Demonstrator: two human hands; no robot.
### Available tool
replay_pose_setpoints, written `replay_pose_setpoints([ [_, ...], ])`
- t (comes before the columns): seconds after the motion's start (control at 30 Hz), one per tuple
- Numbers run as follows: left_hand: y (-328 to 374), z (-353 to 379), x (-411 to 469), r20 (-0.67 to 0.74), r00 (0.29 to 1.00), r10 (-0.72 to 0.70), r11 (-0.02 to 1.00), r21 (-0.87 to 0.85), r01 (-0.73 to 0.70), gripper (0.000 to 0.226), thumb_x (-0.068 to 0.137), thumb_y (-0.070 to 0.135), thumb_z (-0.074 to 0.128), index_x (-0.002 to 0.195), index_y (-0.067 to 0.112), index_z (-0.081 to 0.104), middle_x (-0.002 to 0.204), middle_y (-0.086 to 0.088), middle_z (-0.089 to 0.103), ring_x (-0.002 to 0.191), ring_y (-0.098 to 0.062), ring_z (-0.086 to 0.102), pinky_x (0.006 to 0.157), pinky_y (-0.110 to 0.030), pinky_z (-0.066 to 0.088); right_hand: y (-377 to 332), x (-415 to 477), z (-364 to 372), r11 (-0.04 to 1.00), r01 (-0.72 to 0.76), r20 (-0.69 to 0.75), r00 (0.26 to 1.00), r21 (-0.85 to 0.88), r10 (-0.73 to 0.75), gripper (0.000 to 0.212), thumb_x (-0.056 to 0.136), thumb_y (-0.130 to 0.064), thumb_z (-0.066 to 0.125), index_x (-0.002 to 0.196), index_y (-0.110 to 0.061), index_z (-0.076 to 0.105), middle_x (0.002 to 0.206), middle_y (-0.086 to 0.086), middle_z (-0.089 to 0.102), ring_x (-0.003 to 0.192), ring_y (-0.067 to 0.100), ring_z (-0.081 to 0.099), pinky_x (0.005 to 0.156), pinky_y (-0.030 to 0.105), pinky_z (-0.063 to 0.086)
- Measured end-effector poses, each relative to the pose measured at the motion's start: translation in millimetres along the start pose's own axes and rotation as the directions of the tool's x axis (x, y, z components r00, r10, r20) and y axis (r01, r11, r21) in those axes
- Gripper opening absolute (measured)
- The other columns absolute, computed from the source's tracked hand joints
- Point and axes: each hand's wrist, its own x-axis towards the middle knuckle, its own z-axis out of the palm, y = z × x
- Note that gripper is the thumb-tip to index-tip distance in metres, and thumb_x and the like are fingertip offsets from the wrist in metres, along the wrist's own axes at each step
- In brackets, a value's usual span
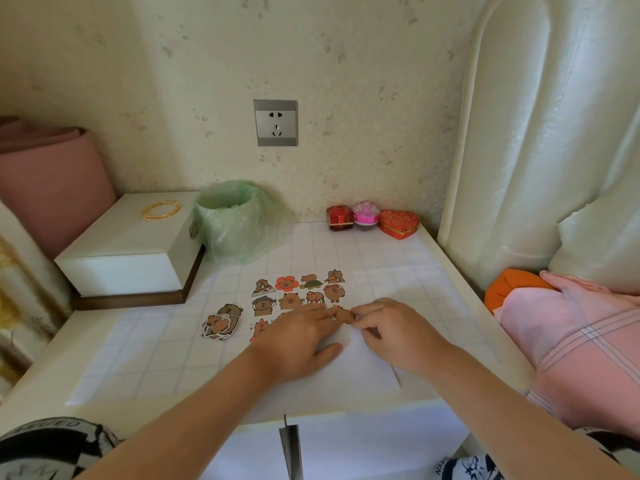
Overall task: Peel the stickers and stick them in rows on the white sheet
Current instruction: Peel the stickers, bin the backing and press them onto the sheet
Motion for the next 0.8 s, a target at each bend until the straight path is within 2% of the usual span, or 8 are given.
replay_pose_setpoints([
  [0.13,-6,5,2,-0.026,0.999,0.026,0.999,0.028,-0.025,0.045,0.095,0.048,0.045,0.102,0.013,0.072,0.118,-0.004,0.070,0.120,-0.025,0.061,0.100,-0.037,0.051,-4,5,-4,0.998,-0.034,-0.055,0.998,0.051,0.037,0.022,0.083,-0.013,0.059,0.085,-0.020,0.079,0.103,-0.010,0.073,0.099,0.014,0.061,0.082,0.030,0.053],
  [0.27,-7,5,7,-0.083,0.997,0.000,1.000,0.011,0.001,0.035,0.094,0.045,0.048,0.096,0.015,0.066,0.099,0.000,0.067,0.097,-0.021,0.062,0.078,-0.037,0.052,2,14,-2,0.992,-0.085,-0.052,0.995,0.099,0.090,0.018,0.083,-0.015,0.058,0.083,-0.020,0.076,0.092,-0.008,0.068,0.089,0.011,0.059,0.077,0.034,0.053],
  [0.37,-5,5,10,-0.120,0.993,-0.018,1.000,0.007,0.019,0.044,0.093,0.048,0.045,0.128,0.026,0.058,0.135,0.004,0.059,0.119,-0.016,0.053,0.092,-0.037,0.044,2,19,4,0.983,-0.128,-0.098,0.985,0.130,0.141,0.017,0.088,-0.014,0.059,0.085,-0.022,0.074,0.086,-0.008,0.060,0.086,0.010,0.053,0.075,0.033,0.051],
  [0.43,-3,8,10,-0.079,0.996,-0.028,0.995,0.098,0.036,0.058,0.095,0.051,0.037,0.142,0.021,0.050,0.147,0.004,0.050,0.128,-0.018,0.045,0.099,-0.042,0.041,0,24,6,0.963,-0.196,-0.114,0.969,0.185,0.219,0.017,0.090,-0.019,0.062,0.083,-0.027,0.075,0.084,-0.009,0.059,0.085,0.010,0.054,0.076,0.032,0.050],
  [0.53,0,9,9,-0.012,0.998,-0.057,0.984,0.171,0.058,0.063,0.098,0.052,0.029,0.149,0.018,0.043,0.153,0.003,0.044,0.130,-0.018,0.030,0.106,-0.048,0.039,0,32,7,0.898,-0.342,-0.085,0.922,0.276,0.377,0.015,0.088,-0.028,0.065,0.082,-0.034,0.078,0.084,-0.012,0.066,0.084,0.008,0.061,0.076,0.032,0.053],
  [0.67,5,4,9,0.170,0.976,-0.133,0.986,0.126,0.112,0.068,0.100,0.057,0.016,0.159,0.026,0.006,0.166,0.011,0.001,0.149,-0.015,-0.002,0.120,-0.042,0.001,1,36,3,0.812,-0.462,0.016,0.872,0.357,0.489,0.013,0.085,-0.030,0.069,0.077,-0.037,0.077,0.080,-0.022,0.072,0.082,-0.002,0.065,0.078,0.030,0.056],
  [0.73,6,1,10,0.185,0.973,-0.135,0.985,0.128,0.113,0.069,0.098,0.058,0.014,0.159,0.027,0.005,0.166,0.011,0.000,0.151,-0.015,-0.004,0.121,-0.041,-0.001,1,37,2,0.797,-0.481,0.034,0.862,0.365,0.505,0.013,0.084,-0.029,0.070,0.076,-0.037,0.078,0.079,-0.023,0.072,0.082,-0.002,0.066,0.078,0.030,0.056],
  [0.8,5,2,10,0.167,0.978,-0.125,0.985,0.141,0.101,0.073,0.094,0.058,0.012,0.159,0.024,0.012,0.166,0.006,0.009,0.152,-0.019,0.003,0.121,-0.042,0.006,0,37,1,0.793,-0.489,0.031,0.857,0.363,0.514,0.014,0.082,-0.029,0.069,0.074,-0.038,0.077,0.078,-0.025,0.072,0.081,-0.002,0.066,0.077,0.030,0.057],
])
